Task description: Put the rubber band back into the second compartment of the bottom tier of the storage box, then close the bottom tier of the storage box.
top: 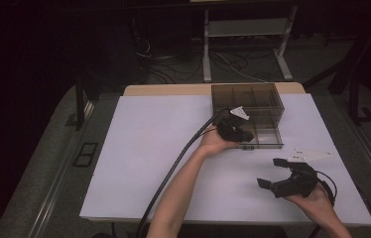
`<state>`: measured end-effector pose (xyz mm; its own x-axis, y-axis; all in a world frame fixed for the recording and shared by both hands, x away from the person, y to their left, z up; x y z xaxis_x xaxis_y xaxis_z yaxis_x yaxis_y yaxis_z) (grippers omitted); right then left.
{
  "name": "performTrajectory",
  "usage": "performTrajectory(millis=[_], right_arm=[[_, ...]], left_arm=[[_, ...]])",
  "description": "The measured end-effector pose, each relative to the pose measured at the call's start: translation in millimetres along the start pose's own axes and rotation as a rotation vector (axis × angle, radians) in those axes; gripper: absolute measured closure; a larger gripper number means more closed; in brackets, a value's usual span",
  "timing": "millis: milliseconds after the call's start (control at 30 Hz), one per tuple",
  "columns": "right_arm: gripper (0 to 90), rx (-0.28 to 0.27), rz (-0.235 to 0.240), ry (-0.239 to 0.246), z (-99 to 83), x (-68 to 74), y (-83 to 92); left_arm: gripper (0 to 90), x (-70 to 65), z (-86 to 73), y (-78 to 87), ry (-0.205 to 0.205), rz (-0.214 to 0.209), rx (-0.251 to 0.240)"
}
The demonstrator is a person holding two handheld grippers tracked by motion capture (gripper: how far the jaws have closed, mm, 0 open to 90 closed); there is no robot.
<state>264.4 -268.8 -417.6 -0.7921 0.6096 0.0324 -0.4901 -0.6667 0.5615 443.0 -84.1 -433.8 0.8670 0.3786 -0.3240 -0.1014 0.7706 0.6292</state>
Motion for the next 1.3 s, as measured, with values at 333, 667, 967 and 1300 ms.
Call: performTrajectory(millis=[333,667,967,1300], right_arm=[[0.1,0.002,0.002,-0.001,0.5,-0.1,-0.3],[0.1,0.002,-0.001,-0.002,0.6,-0.4,-0.3],[0.1,0.001,0.000,-0.003,0.8,-0.8,-1.0],[0.1,0.004,-0.002,-0.003,0.5,-0.8,-1.0]], left_arm=[[82.0,-0.3,-1.8,-6.7,0.015,-0.001,0.001],[58.5,1.6,-2.5,-2.0,0.068,0.033,-0.027],[41.7,-1.5,-4.7,9.0,0.086,0.030,-0.041],[38.5,-10.4,-9.0,17.5,0.071,0.027,-0.051]])
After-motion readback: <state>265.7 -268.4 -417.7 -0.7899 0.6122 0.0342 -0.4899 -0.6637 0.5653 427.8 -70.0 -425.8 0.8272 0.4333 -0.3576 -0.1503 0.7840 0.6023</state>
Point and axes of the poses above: each handheld gripper's, and its own axes: y roughly backward along the jaws, z roughly out of its top, x roughly to its left, the point moved 1 cm from there along -y, roughly forward along the jaws, and after that the axes turned 13 degrees about y, right-handed, at the moved point
